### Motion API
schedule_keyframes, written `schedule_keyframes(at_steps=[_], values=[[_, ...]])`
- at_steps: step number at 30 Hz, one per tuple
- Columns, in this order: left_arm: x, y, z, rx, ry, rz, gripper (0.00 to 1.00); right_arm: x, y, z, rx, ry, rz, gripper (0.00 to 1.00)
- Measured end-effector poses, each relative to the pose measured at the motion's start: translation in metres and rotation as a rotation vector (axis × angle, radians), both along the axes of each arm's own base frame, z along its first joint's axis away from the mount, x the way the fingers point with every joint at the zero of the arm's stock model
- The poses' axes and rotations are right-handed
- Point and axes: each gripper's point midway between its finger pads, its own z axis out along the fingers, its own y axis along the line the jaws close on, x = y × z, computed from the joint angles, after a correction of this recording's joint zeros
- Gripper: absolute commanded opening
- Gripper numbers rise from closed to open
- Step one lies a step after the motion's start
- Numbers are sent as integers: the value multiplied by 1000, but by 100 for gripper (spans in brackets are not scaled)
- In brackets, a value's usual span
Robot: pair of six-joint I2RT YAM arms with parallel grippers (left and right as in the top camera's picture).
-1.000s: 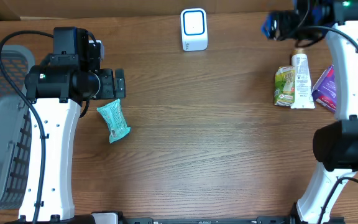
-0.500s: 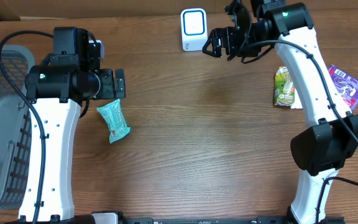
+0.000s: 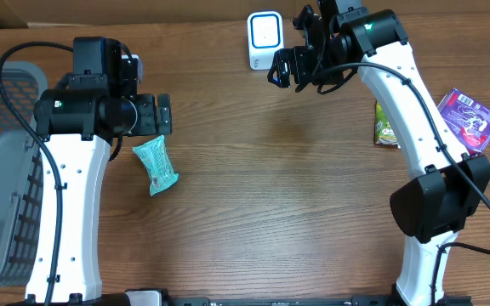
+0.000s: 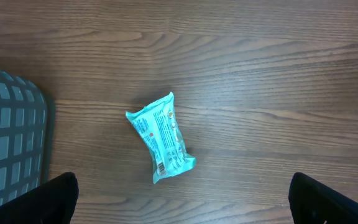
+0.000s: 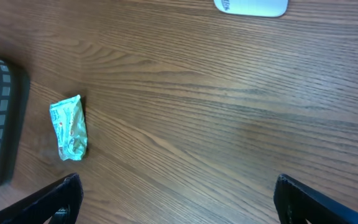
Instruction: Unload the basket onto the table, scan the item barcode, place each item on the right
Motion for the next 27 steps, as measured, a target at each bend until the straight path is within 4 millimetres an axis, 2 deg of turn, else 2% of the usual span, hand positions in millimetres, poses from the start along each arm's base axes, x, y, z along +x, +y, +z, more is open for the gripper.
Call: schedule_keyframes(at_steps=[8,27], values=[[0,0,0,0,0,0,99,-7,-4,-4,-21,33,-4,100],[0,0,0,0,0,0,99,-5,-5,-4,-23,27,-7,100]])
